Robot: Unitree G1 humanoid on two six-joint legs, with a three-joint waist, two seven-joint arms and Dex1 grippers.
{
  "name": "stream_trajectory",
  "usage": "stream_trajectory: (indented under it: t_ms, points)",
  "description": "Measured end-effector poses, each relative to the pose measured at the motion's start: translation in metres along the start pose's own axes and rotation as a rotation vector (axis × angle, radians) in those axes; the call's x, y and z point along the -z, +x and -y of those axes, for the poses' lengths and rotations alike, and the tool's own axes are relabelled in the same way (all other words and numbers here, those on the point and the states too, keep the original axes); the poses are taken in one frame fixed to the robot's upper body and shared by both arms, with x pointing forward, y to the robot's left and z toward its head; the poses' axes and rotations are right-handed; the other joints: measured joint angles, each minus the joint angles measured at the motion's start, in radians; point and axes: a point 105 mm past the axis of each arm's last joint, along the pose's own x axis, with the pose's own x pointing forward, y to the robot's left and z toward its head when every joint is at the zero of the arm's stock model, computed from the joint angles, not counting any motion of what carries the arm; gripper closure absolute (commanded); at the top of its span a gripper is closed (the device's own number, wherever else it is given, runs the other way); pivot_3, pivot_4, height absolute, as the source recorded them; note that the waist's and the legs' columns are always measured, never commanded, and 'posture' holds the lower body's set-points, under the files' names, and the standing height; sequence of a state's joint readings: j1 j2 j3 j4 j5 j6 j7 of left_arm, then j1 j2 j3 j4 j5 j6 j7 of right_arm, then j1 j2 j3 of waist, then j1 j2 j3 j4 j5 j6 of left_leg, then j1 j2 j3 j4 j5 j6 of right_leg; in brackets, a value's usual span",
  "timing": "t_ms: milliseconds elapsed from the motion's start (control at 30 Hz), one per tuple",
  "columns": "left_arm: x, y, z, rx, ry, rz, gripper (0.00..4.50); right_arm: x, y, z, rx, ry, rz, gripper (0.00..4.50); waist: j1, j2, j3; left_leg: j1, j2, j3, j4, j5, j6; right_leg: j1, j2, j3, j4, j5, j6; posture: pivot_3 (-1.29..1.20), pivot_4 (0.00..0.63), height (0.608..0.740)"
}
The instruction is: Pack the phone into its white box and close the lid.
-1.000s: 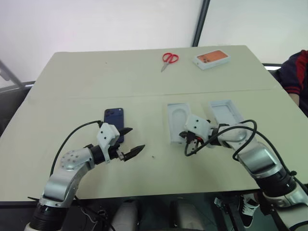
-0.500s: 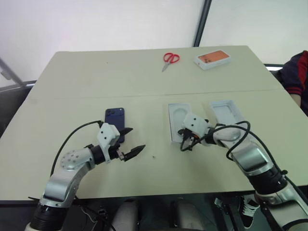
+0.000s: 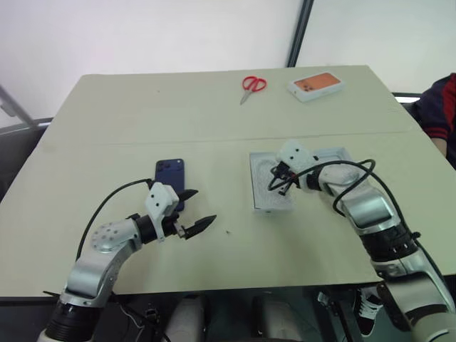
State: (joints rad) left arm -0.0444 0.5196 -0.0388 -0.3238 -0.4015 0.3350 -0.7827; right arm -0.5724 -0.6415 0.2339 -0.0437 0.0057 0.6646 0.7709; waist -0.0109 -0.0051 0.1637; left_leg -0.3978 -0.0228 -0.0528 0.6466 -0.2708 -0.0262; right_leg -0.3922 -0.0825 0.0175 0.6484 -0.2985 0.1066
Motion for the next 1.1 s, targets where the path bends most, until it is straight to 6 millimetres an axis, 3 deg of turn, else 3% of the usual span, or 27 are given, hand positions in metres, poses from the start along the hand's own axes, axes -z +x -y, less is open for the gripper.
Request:
stream_trajectory:
  t_ms: [200,400,1100]
  points:
    - [0.002,-0.002,0.000,-0.004,-0.003,-0.008,0.00,0.011,-0.023,-0.010,-0.072,-0.062,-0.022,4.47,-0.002,0.000,0.000,-0.001,0.000,-0.001,0.000,0.000,0.000,-0.001,0.000,-0.001,0.000,0.000,0.000,0.00,0.150,0.740]
    - [0.000,-0.001,0.000,0.002,0.004,-0.003,0.00,0.013,-0.030,-0.022,-0.118,-0.088,-0.021,4.47,0.000,0.000,0.000,0.000,0.001,-0.001,0.001,0.000,0.000,0.000,0.001,-0.001,0.001,0.000,0.000,0.00,0.150,0.740]
    - [0.002,0.001,0.003,0.022,-0.004,-0.008,0.00,0.014,-0.015,-0.035,-0.126,-0.081,-0.013,4.47,0.000,-0.001,0.001,0.000,0.000,-0.001,0.001,0.000,0.000,0.001,0.001,-0.001,0.000,0.000,0.000,0.00,0.150,0.740]
